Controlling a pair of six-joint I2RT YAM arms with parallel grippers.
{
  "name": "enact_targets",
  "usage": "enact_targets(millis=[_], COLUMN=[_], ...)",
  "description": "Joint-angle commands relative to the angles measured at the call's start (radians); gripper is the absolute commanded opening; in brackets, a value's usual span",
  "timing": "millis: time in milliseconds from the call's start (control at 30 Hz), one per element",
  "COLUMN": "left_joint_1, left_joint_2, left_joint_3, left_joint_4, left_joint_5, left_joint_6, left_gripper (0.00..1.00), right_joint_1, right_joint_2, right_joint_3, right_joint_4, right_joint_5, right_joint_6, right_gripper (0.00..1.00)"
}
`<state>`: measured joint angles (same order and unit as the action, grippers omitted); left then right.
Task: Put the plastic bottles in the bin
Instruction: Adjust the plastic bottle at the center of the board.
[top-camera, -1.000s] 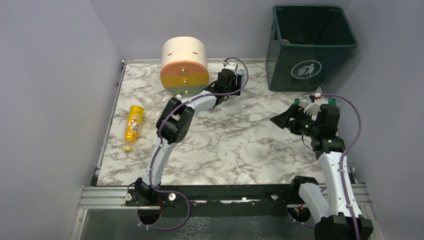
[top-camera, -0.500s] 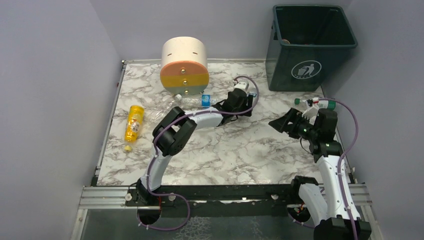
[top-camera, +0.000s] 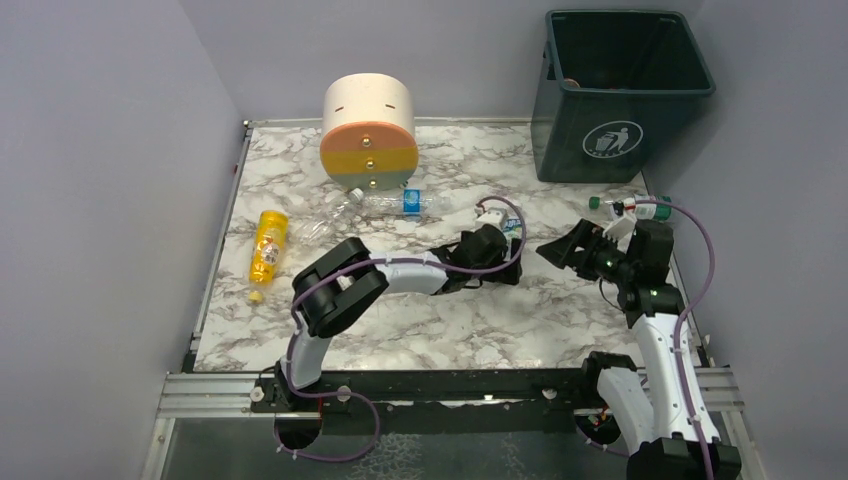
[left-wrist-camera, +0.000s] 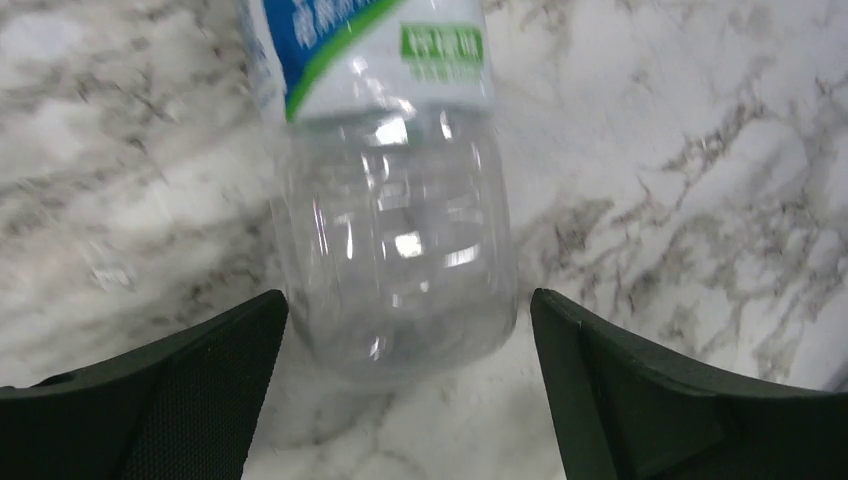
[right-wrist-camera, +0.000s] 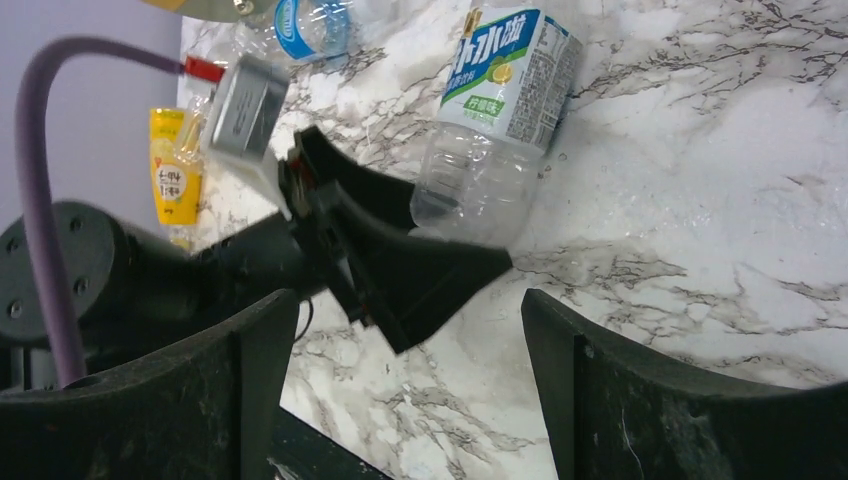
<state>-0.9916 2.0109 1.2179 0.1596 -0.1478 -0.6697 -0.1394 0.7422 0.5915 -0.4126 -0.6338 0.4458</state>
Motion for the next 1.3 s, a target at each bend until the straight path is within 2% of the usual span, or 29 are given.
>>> enact_targets(millis=[0, 300, 467, 633, 1067, 1267], left_joint_1=[-0.052, -0.071, -0.071, -0.068, -0.053, -0.043], left_joint_2=[-0.082, -0.336, -0.55, -0.688, -0.822, -0.819], left_joint_3=[-0.088, -0.25, -0.33, -0.342, -0.391, -0.405], left_joint_4=[-0.032, -0.057, -0.153, -0.237, -0.238, -0.211], left_joint_5=[0.074, 0.084, 0.001, -0.066, -0.096, -0.085], left_joint_6=[-0.067, -0.058, -0.016, 0.024, 0.083, 0.086], left_gripper=[0.99, 0.99, 0.99, 0.99, 0.99, 0.99], right_joint_1=[-0.002, -0.001, 0.003, 0.022, 0.256, 0.333], right_joint_2=[-0.013, 0.03, 0.124, 0.244, 0.458, 0.544], right_joint_3=[-0.003, 0.008, 0.02, 0.069, 0.262, 0.315], right_joint_4=[-0.003, 0.031, 0.066, 0.081, 0.027, 0.0], right_joint_5=[-0.006, 0.016, 0.01, 0.05, 0.338, 0.48], right_joint_6=[-0.001, 0.004, -0.009, -0.032, -0.045, -0.061], right_gripper=[0.86, 0.86, 0.86, 0.86, 0.86, 0.86])
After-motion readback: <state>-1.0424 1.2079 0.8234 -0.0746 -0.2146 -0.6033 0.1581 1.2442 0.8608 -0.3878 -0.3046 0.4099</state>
